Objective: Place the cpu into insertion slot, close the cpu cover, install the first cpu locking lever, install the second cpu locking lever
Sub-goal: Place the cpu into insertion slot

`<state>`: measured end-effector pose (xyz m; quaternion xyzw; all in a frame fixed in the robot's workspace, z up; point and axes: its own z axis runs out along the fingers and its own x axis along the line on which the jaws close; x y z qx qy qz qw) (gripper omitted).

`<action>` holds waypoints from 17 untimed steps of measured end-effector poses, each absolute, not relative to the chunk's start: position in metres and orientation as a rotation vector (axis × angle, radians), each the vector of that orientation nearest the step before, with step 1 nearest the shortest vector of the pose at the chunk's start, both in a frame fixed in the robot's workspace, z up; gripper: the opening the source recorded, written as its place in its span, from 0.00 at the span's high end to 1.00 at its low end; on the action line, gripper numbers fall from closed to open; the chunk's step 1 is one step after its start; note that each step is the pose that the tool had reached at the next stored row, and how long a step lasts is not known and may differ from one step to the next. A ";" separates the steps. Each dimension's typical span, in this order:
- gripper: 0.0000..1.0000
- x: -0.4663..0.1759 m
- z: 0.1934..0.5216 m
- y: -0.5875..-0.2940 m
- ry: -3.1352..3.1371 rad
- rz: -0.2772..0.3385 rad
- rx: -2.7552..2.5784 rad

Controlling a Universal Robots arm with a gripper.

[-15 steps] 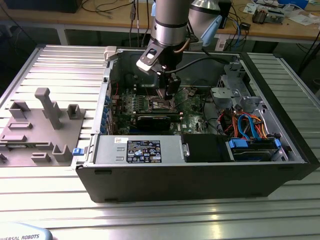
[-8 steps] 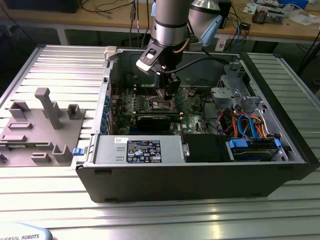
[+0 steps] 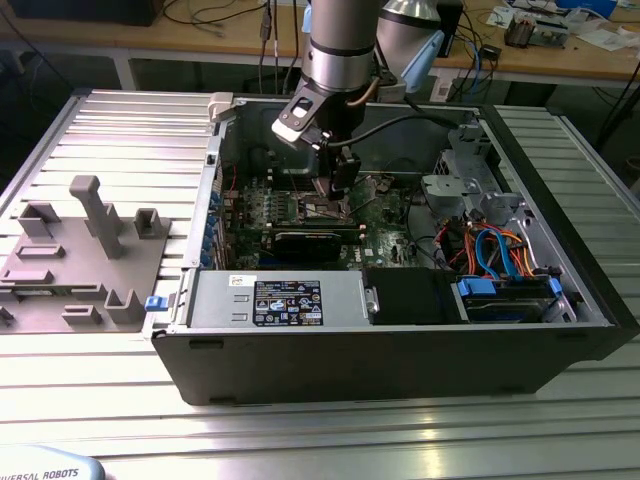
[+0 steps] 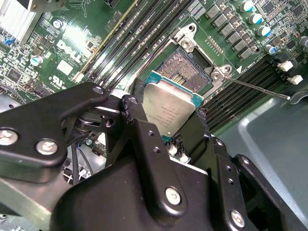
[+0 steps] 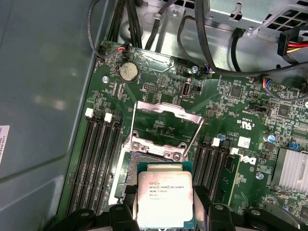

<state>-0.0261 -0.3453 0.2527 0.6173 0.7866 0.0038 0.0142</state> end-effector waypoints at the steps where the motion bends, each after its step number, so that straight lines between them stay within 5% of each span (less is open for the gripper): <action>1: 0.46 -0.026 0.253 -0.345 2.449 0.012 1.922; 17: 0.46 -0.026 0.252 -0.345 2.358 0.010 2.032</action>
